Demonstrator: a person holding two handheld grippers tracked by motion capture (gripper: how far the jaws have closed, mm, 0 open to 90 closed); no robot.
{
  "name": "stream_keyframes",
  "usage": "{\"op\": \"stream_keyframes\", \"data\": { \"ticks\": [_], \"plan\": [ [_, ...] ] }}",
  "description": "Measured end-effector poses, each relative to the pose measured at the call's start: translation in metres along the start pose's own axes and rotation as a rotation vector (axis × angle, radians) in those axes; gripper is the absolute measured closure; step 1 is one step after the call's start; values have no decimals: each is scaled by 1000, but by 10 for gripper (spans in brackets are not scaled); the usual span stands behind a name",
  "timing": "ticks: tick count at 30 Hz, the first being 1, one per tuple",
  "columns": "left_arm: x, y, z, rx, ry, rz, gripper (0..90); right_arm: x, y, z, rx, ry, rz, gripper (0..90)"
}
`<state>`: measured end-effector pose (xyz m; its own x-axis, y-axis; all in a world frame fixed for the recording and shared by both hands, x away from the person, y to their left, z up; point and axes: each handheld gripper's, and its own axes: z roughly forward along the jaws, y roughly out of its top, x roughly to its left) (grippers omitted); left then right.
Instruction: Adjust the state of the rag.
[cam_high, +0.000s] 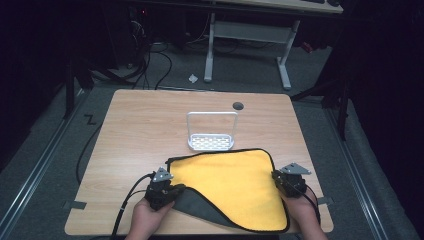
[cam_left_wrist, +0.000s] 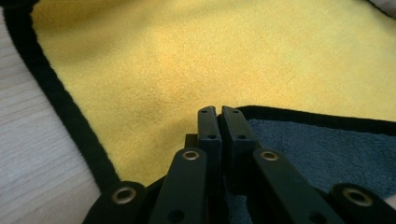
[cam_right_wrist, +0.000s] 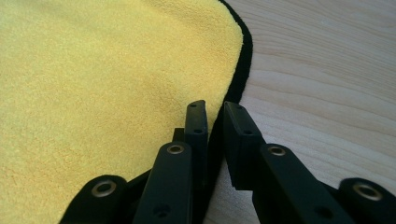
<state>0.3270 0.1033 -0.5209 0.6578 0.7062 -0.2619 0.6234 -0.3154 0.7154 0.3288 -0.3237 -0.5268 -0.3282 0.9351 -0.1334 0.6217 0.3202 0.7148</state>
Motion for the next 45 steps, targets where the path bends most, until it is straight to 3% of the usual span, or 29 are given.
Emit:
{"op": "stream_keyframes", "data": {
  "ticks": [5,14,23,28,30,31,32,34,35,38,39,40,45],
  "plan": [
    [-4,-7,-18,-22,-13,-4,867,1,0,0,0,-3,1,807],
    [-4,-36,-44,-34,-48,-73,863,1,0,0,-2,-6,3,808],
    [-8,-51,-63,-58,-30,-104,829,0,-1,0,-4,-1,6,808],
    [4,-55,-72,-83,-10,-143,778,0,-1,0,-2,-1,2,808],
    [7,-53,-71,-89,-8,-148,753,0,-1,0,-2,0,2,808],
    [11,-42,-66,-91,2,-125,750,0,-1,0,-2,0,1,808],
    [11,-42,-66,-91,2,-125,747,0,-1,0,-2,0,1,808],
    [17,-25,-50,-85,0,-116,732,0,-1,0,-3,0,-1,808],
    [17,-25,-50,-85,0,-116,717,0,-1,0,-3,0,-1,808],
    [22,-9,-28,-43,-4,-99,698,0,-1,0,-4,-1,1,807],
    [21,-6,-21,-23,7,-77,693,1,-1,0,-4,-2,3,807],
    [23,-2,-11,11,46,-46,689,0,-1,0,-4,-2,4,807],
    [29,1,-1,14,69,-33,685,0,-1,0,-4,-2,5,805]
  ]
}}
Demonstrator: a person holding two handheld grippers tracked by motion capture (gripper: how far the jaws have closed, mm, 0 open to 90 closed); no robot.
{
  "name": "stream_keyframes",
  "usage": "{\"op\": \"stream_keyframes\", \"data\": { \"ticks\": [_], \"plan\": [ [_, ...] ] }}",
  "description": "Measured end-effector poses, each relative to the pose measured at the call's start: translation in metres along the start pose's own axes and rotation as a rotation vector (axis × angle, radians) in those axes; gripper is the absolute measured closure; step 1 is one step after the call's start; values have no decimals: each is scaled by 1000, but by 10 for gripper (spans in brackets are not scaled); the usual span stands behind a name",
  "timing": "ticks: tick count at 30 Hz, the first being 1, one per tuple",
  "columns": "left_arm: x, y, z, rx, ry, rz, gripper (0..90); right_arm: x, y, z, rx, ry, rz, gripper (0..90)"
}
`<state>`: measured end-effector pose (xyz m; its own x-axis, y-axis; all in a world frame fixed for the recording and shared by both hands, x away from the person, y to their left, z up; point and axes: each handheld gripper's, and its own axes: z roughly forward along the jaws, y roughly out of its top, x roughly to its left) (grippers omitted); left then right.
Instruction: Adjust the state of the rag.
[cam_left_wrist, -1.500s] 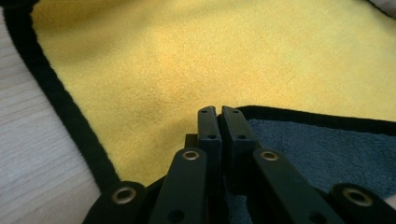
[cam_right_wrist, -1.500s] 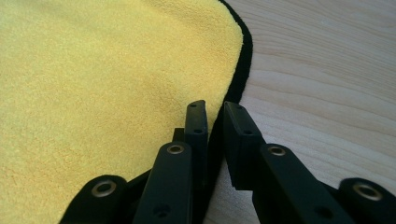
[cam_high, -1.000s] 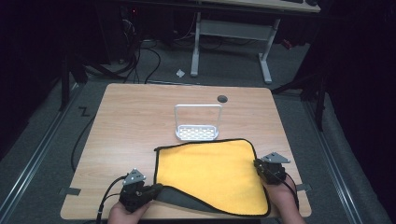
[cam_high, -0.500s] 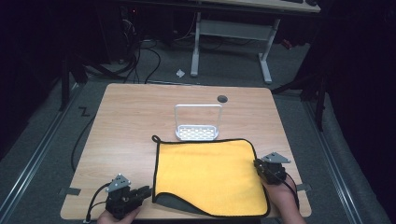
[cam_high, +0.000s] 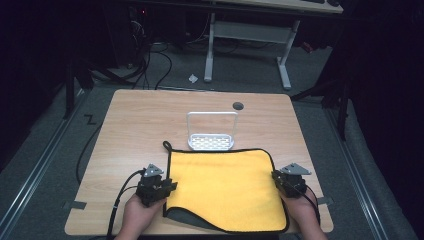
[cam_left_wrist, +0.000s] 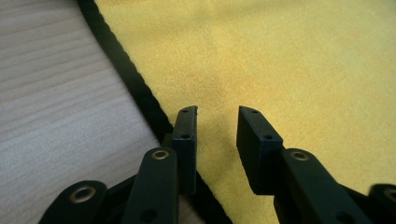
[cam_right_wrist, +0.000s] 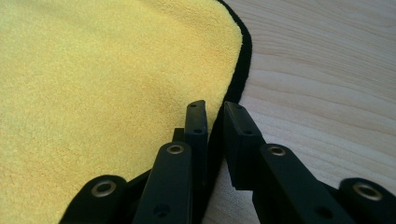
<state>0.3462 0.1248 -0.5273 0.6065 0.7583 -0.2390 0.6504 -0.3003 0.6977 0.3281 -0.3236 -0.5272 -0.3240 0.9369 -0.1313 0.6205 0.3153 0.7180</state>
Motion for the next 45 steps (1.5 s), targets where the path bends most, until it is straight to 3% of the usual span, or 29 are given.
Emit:
{"op": "stream_keyframes", "data": {
  "ticks": [4,5,6,8,9,10,14,18,19,20,21,26,29,33,35,39,44,45],
  "plan": [
    [0,6,6,8,-3,-5,678,0,1,1,0,-13,9,753],
    [-3,7,8,8,-4,9,673,2,4,-1,-8,-37,-6,723],
    [-4,8,9,6,-1,17,672,6,6,-5,-31,-33,-14,718],
    [-5,8,9,4,-4,17,670,16,11,-10,-71,22,-27,714],
    [-6,8,10,1,-2,21,670,16,11,-10,-71,22,-27,714],
    [-7,8,12,-3,-6,20,673,30,13,-8,-55,79,-58,716],
    [-10,12,18,-5,-14,25,707,44,14,1,-1,88,-109,724],
    [-21,20,29,8,-49,28,709,31,11,2,9,46,-68,742],
    [-31,24,37,10,-67,48,708,18,7,1,11,22,-35,743],
    [-31,24,37,10,-67,48,706,18,7,1,11,22,-35,743],
    [-42,27,44,12,-91,63,705,3,3,0,14,-15,-11,744],
    [-58,25,48,10,-127,88,664,-20,-3,-2,14,-48,41,733],
    [-51,28,42,-34,-80,95,626,-16,-2,-5,6,-27,35,704],
    [-31,35,41,-74,-33,52,587,-6,1,-10,-33,-9,22,678],
    [-17,43,47,-58,1,29,538,3,5,-13,-54,-3,11,657],
    [-5,57,58,-79,28,0,461,9,6,-11,-49,2,12,660],
    [-2,69,75,-61,62,-7,412,10,6,-10,-49,8,5,635],
    [-3,73,81,-53,91,4,424,10,6,-10,-52,13,9,626]
  ]
}}
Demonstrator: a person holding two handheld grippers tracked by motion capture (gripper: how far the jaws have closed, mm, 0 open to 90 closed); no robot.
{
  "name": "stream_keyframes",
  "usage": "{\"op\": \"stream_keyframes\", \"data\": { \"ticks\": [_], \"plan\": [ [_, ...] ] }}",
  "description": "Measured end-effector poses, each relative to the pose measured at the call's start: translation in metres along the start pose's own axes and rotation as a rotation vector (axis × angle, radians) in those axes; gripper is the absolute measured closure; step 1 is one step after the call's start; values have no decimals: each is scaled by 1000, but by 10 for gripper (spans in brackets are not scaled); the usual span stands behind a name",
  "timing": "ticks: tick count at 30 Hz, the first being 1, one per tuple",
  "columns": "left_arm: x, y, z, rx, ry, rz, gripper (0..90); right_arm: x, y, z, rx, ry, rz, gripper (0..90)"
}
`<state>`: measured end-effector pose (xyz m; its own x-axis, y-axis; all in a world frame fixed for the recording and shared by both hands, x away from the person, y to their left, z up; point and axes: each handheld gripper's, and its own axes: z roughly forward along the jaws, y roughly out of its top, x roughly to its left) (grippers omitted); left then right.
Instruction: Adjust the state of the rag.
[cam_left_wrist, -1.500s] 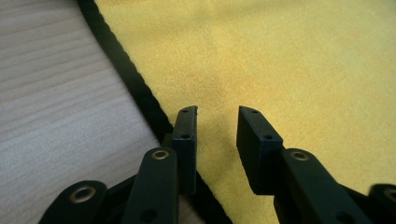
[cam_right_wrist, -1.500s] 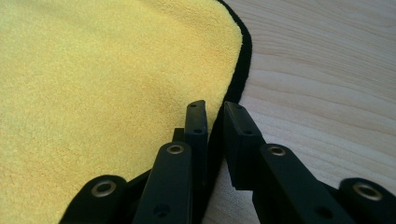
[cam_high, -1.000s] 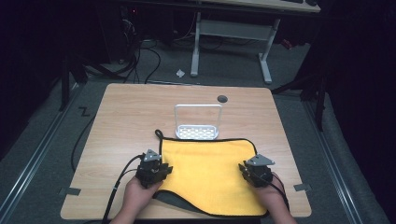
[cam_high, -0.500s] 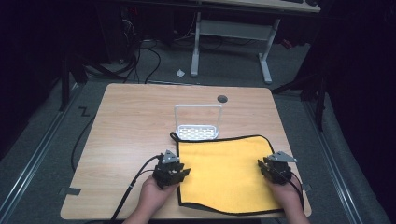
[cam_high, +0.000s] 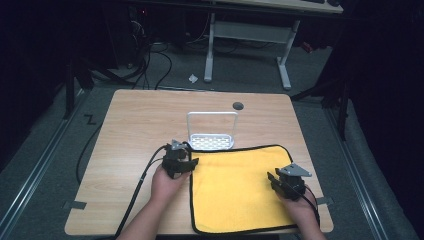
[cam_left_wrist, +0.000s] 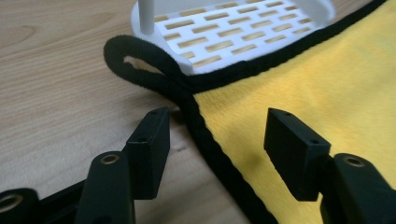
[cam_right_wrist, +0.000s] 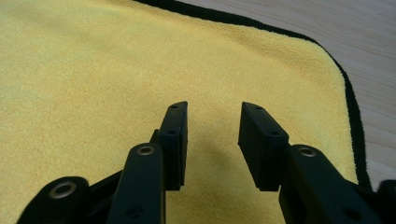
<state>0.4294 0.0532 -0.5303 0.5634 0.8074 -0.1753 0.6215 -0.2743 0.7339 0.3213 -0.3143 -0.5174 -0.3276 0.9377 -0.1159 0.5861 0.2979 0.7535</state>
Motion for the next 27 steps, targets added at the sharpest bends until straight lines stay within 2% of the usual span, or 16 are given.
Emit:
{"op": "stream_keyframes", "data": {
  "ticks": [3,7,10,11,12,13,16,17,18,19,20,22,23,24,26,27],
  "plan": [
    [-6,4,5,5,32,1,447,1,0,0,-2,2,-2,616],
    [-21,-1,8,-13,113,84,529,9,3,-2,-11,22,-30,574],
    [-27,-3,9,-24,106,106,705,21,6,-4,-26,50,-54,540],
    [-28,-3,9,-25,97,117,705,21,6,-4,-26,50,-54,540],
    [-28,-3,8,-25,86,124,756,26,8,-5,-29,60,-60,528],
    [-24,-4,8,-28,53,106,791,37,10,-6,-42,84,-90,517],
    [-6,-4,6,-29,-80,-18,799,57,14,-9,-62,129,-120,489],
    [-6,-4,6,-29,-80,-18,799,57,14,-9,-62,129,-120,489],
    [-2,-4,5,-29,-101,-50,799,63,16,-9,-67,146,-126,482],
    [0,-6,4,-49,-114,-72,793,77,18,-10,-73,179,-134,468],
    [0,-6,4,-49,-114,-72,793,77,18,-10,-73,179,-134,468],
    [-1,-7,3,-58,-111,-65,793,96,21,-12,-75,230,-148,464],
    [-2,-7,2,-62,-109,-58,793,96,21,-12,-75,230,-148,464],
    [-2,-8,2,-66,-115,-63,793,109,23,-10,-66,266,-157,462],
    [0,-8,2,-72,-122,-72,793,121,23,-9,-54,293,-175,460],
    [0,-8,2,-72,-122,-72,792,121,23,-9,-54,293,-175,460]
  ]
}}
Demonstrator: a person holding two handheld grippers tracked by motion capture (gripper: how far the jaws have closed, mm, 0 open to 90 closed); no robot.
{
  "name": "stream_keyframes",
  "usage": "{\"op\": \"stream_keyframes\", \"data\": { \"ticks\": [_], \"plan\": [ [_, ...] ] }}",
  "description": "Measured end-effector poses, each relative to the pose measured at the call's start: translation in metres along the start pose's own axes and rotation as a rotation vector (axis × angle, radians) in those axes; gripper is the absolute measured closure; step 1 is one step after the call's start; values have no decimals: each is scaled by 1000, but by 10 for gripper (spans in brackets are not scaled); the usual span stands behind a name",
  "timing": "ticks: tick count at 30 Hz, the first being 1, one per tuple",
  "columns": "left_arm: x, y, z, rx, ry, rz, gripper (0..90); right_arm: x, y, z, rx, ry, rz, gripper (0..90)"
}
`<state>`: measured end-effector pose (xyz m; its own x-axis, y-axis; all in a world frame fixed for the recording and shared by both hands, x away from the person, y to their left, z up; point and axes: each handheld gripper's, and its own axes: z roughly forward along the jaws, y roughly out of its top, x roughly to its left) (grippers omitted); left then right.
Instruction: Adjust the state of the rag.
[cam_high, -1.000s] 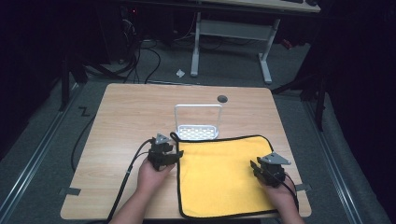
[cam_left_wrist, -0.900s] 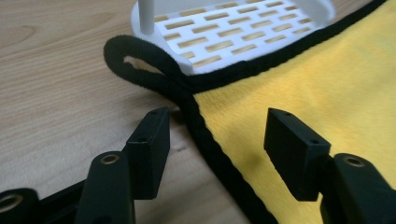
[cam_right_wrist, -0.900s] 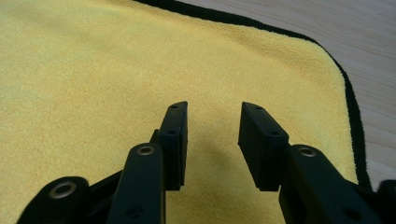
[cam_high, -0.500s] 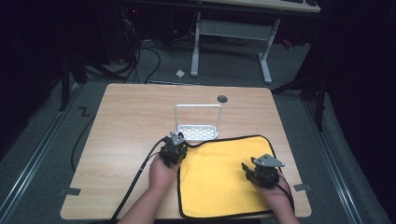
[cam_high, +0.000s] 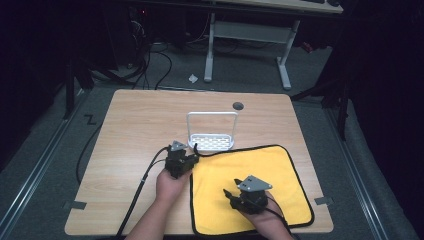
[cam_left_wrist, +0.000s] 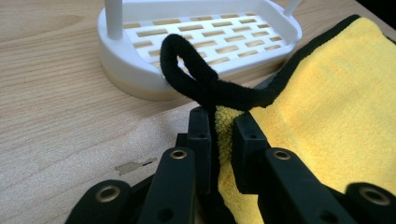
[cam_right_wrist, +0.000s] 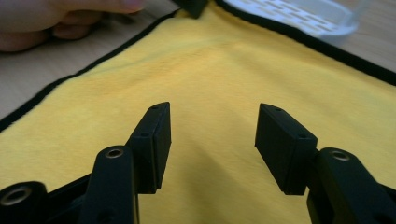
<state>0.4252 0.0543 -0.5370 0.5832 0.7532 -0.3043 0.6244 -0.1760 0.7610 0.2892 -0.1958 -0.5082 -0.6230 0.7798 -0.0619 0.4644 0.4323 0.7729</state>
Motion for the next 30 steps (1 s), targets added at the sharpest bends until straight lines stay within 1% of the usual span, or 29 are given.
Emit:
{"op": "stream_keyframes", "data": {
  "ticks": [1,2,4,5,6,7,8,9,10,11,12,14,15,16,17,18,20,21,23,24,27,28,30],
  "plan": [
    [0,0,0,-3,-2,-3,792,6,1,3,6,17,-12,458],
    [0,0,0,-4,-3,-3,790,14,3,8,17,42,-26,450],
    [1,0,0,-4,-6,-11,788,25,6,11,25,64,-40,445],
    [1,0,0,-3,-8,-13,785,35,7,15,30,96,-54,436],
    [2,0,0,-3,-10,-15,785,35,7,15,30,96,-54,436],
    [2,0,0,-3,-11,-16,784,40,8,17,35,107,-61,430],
    [2,0,0,-4,-11,-15,783,52,7,20,45,123,-91,417],
    [2,0,0,-5,-11,-14,782,57,7,22,53,131,-105,418],
    [1,0,0,-4,-11,-14,782,60,7,23,60,141,-120,418],
    [1,0,0,-4,-11,-14,781,60,7,23,60,141,-120,418],
    [2,0,0,-3,-11,-14,779,67,7,27,67,169,-133,413],
    [2,0,0,-3,-11,-18,777,72,8,28,72,190,-135,407],
    [2,0,0,-3,-11,-18,776,72,8,28,72,190,-135,407],
    [2,0,0,-4,-11,-20,776,79,9,29,77,213,-135,399],
    [2,0,0,-4,-11,-20,776,79,9,29,77,213,-135,399],
    [2,0,0,-4,-11,-21,776,85,10,30,81,225,-150,396],
    [2,0,0,-4,-11,-20,776,87,10,30,83,230,-158,394],
    [2,0,0,-4,-12,-20,776,91,9,32,87,236,-166,391],
    [3,0,0,-4,-14,-25,776,92,9,33,89,236,-169,391],
    [3,0,0,0,-13,-23,776,93,8,35,97,240,-167,388],
    [2,0,0,3,-11,-22,776,93,8,35,97,244,-163,382],
    [2,0,0,3,-11,-22,776,93,8,34,100,251,-161,361],
    [2,0,0,4,-11,-24,776,94,8,34,101,256,-154,355]
  ]
}}
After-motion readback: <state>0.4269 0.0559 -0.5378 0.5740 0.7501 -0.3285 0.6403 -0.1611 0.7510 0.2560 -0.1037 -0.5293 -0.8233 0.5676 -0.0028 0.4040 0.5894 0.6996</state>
